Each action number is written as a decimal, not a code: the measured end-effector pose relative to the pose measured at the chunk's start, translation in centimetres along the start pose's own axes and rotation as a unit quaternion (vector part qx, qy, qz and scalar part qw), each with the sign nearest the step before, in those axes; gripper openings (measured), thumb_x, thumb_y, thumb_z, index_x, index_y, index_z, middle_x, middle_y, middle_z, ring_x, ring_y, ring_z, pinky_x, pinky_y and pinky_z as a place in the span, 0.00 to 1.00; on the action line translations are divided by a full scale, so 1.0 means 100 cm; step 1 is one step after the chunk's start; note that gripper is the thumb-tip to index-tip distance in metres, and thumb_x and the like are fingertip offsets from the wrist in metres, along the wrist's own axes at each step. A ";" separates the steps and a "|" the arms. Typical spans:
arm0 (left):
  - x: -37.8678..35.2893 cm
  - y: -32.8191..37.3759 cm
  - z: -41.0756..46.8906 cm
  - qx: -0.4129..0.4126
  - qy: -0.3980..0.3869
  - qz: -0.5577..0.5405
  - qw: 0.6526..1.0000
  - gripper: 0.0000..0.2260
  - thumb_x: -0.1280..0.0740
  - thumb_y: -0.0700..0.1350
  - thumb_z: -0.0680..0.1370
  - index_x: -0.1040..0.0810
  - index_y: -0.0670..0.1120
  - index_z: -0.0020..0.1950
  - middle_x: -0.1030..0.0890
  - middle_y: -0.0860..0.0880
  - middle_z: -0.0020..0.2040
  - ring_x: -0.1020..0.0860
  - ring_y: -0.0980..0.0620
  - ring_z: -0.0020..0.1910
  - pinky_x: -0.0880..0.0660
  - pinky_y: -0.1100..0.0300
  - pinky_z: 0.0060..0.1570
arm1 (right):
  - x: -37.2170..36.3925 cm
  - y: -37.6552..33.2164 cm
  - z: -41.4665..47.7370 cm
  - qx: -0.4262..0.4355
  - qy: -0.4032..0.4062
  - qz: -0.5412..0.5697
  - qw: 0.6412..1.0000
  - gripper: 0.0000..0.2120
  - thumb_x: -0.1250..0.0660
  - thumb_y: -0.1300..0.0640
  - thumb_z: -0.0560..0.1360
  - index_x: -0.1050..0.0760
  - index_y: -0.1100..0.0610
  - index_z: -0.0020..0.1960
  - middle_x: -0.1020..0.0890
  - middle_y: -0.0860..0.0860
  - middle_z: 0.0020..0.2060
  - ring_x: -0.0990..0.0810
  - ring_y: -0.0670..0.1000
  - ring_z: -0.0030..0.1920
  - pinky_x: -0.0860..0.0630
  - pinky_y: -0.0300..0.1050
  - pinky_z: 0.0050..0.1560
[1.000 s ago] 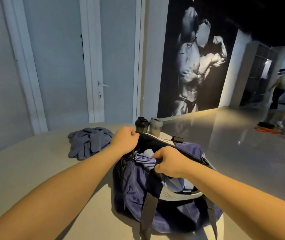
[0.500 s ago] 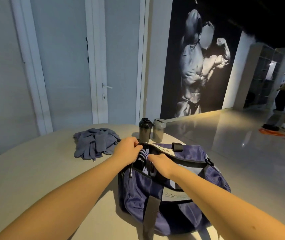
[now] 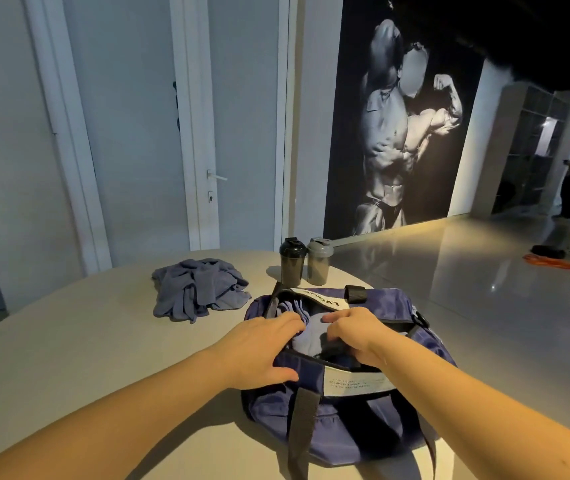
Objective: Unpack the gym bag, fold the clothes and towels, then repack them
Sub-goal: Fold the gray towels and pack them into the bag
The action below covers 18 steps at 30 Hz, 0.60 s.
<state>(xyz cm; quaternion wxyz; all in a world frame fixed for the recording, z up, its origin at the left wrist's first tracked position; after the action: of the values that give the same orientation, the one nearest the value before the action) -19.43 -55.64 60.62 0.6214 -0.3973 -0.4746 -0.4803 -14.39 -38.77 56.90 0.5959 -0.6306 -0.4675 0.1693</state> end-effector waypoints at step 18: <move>0.011 0.010 -0.004 -0.073 0.022 0.063 0.995 0.20 0.34 0.60 0.80 0.31 0.56 0.69 0.38 0.56 0.76 0.29 0.52 0.56 0.32 0.58 0.55 | -0.011 -0.043 -0.030 0.280 0.004 -0.516 0.809 0.19 0.36 0.60 0.78 0.20 0.48 0.65 0.24 0.52 0.60 0.29 0.57 0.62 0.27 0.53 0.57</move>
<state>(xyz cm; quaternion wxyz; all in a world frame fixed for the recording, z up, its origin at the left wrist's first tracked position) -18.29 -56.04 61.59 0.6299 -0.4601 -0.3987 -0.4823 -14.33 -42.11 61.16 0.7482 -0.1028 -0.6541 -0.0421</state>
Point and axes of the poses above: each hand's wrist, its own z-axis towards the middle knuckle, its own x-axis out of the back of the hand, y = z × x, the point moved 9 cm from there along z, towards the middle knuckle
